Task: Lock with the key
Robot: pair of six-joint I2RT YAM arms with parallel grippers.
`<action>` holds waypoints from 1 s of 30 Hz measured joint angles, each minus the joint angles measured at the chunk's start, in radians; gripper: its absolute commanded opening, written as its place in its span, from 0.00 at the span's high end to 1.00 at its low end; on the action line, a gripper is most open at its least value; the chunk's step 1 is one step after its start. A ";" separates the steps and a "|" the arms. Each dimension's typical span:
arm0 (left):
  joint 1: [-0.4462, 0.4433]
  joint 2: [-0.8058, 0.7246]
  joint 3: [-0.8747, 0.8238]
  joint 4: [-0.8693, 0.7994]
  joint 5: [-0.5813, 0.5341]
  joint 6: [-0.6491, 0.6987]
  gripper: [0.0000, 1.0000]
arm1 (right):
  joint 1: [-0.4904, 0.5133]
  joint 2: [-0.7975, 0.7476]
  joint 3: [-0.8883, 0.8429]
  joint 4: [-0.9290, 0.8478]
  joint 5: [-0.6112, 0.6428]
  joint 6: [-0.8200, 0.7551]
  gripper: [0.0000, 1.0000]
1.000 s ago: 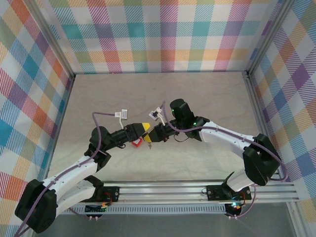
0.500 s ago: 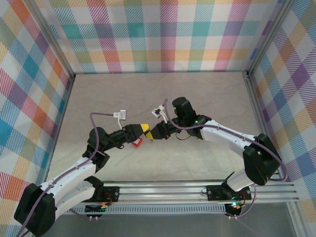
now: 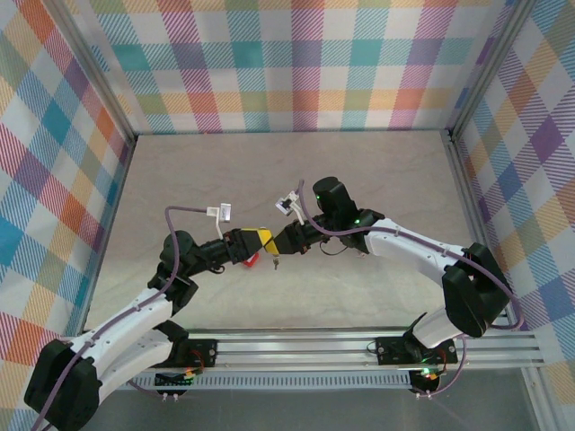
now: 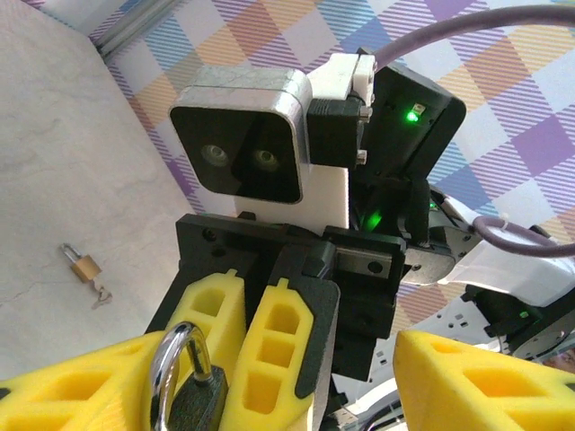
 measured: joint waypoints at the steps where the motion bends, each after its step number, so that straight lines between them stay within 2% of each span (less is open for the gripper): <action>1: 0.000 -0.008 0.000 -0.013 -0.001 0.009 0.38 | 0.000 0.000 0.000 0.000 0.000 0.000 1.00; 8: 0.000 -0.045 0.001 -0.073 -0.019 0.049 0.47 | 0.000 0.000 0.000 -0.002 -0.020 0.000 1.00; 21: 0.008 -0.051 0.002 -0.095 -0.027 0.075 0.56 | 0.000 0.000 0.000 -0.002 -0.079 0.000 1.00; 24: 0.013 -0.051 0.002 -0.101 -0.027 0.079 0.63 | 0.000 0.000 0.000 -0.002 -0.095 0.000 1.00; 30: 0.024 -0.053 0.002 -0.117 -0.028 0.090 0.66 | 0.000 0.000 0.000 -0.010 -0.122 -0.011 1.00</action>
